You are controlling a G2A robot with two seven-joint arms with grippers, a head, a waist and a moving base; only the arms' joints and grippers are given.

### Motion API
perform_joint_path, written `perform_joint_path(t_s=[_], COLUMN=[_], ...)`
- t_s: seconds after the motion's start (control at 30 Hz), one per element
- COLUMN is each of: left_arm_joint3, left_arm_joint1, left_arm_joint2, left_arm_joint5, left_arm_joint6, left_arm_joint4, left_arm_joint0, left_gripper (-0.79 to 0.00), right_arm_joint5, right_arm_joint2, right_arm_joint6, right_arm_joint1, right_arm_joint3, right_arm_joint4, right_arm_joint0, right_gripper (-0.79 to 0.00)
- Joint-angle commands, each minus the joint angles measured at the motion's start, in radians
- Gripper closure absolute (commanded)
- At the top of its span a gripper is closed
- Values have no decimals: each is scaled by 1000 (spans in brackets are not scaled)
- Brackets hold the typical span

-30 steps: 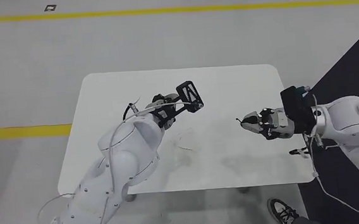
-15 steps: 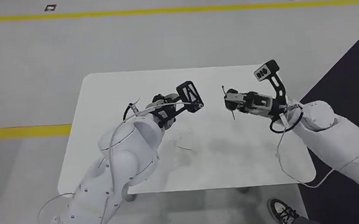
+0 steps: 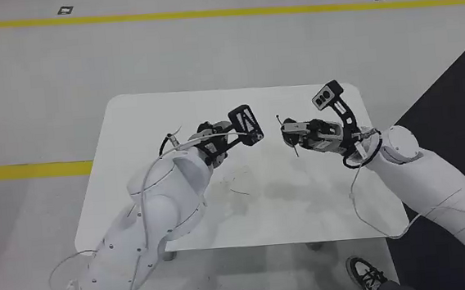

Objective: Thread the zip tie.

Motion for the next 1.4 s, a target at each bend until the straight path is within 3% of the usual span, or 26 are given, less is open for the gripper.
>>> perform_joint_path(t_s=[0.0,0.17,0.47,0.83,1.07,1.23,1.37], left_arm_joint3=[0,0,0,0,0,0,0], left_arm_joint1=[0,0,0,0,0,0,0], left_arm_joint2=[0,0,0,0,0,0,0], left_arm_joint5=[0,0,0,0,0,0,0], left_arm_joint6=[0,0,0,0,0,0,0], left_arm_joint4=[0,0,0,0,0,0,0], left_arm_joint0=[0,0,0,0,0,0,0], left_gripper=[0,0,0,0,0,0,0], right_arm_joint5=[97,223,276,286,286,389,415], right_arm_joint2=[-29,-125,-209,-180,-181,-191,-157], right_arm_joint6=[-85,-248,-324,-293,-291,-318,-310], right_arm_joint1=[-14,-76,-151,-159,-159,-157,-146], right_arm_joint3=[13,38,81,75,72,7,-4], right_arm_joint4=[-101,-252,-508,-665,-661,-844,-856], right_arm_joint0=[13,38,82,66,62,63,44], right_gripper=[0,0,0,0,0,0,0])
